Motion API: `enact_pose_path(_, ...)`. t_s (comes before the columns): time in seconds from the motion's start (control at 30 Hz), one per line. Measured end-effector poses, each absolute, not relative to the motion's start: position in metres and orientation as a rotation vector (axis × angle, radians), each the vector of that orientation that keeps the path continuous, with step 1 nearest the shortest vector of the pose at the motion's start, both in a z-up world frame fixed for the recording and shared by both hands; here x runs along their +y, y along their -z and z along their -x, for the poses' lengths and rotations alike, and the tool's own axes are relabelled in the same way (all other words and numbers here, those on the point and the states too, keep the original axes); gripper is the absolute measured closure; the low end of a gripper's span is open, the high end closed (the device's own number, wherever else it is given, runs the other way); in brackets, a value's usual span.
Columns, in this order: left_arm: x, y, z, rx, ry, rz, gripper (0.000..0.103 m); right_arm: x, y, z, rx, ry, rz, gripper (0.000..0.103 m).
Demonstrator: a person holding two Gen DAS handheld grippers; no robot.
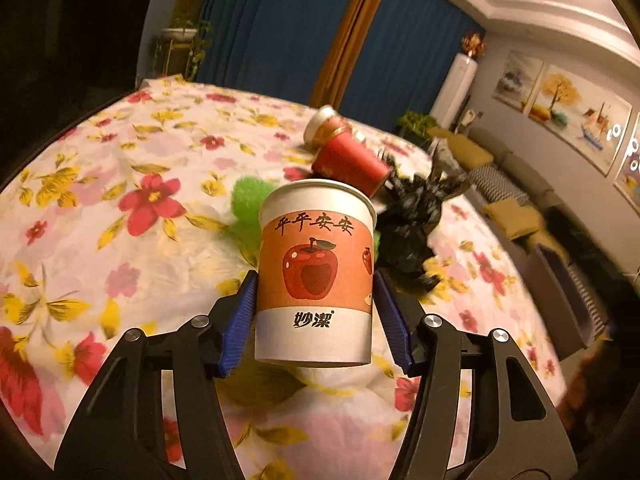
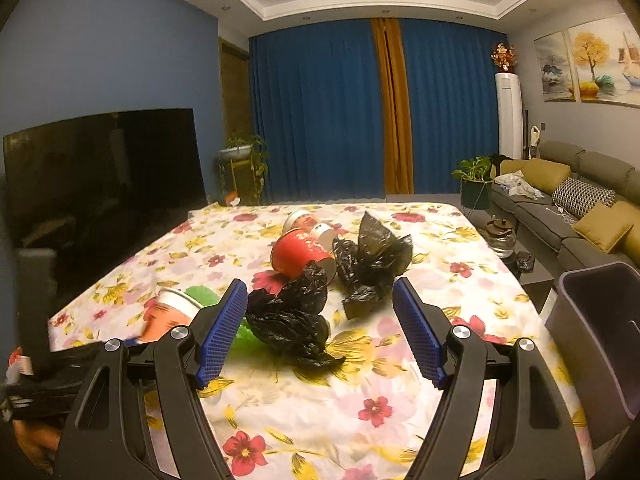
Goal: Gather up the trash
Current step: 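Grasp the white apple-print cup with the left tool while the right tool grasps a black bag, then carry the white cup and black bag over the grey bin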
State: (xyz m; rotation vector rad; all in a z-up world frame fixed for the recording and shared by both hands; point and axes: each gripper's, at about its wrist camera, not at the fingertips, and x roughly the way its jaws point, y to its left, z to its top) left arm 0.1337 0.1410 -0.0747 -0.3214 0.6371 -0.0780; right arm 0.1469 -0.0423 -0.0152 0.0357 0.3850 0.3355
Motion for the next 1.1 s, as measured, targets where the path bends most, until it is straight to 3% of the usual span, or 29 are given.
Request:
enact_pose_path(0.5,0.185,0.037,-0.107,0.445,-0.089,0.321,0.046,0.005,0.035,-0.195,0.462,-0.323,0.019,0.03)
enact_pose_path(0.67,0.186,0.036,-0.107,0.442,-0.091,0.314,0.046,0.015,0.049,-0.218,0.521,-0.314,0.023,0.043)
enact_pose_path(0.93,0.183,0.039,-0.11,0.451,-0.079,0.307,0.046,0.021,0.064,-0.236,0.602,-0.358,0.018,0.089)
enact_pose_path(1.0,0.182,0.04,-0.11,0.453,-0.077,0.307,0.046,0.021,0.065,-0.234,0.6,-0.368,0.017,0.096)
enact_pose_path(1.1,0.179,0.04,-0.109,0.454,-0.077,0.298,0.046,0.014,0.061,-0.228,0.582,-0.37,0.004,0.098)
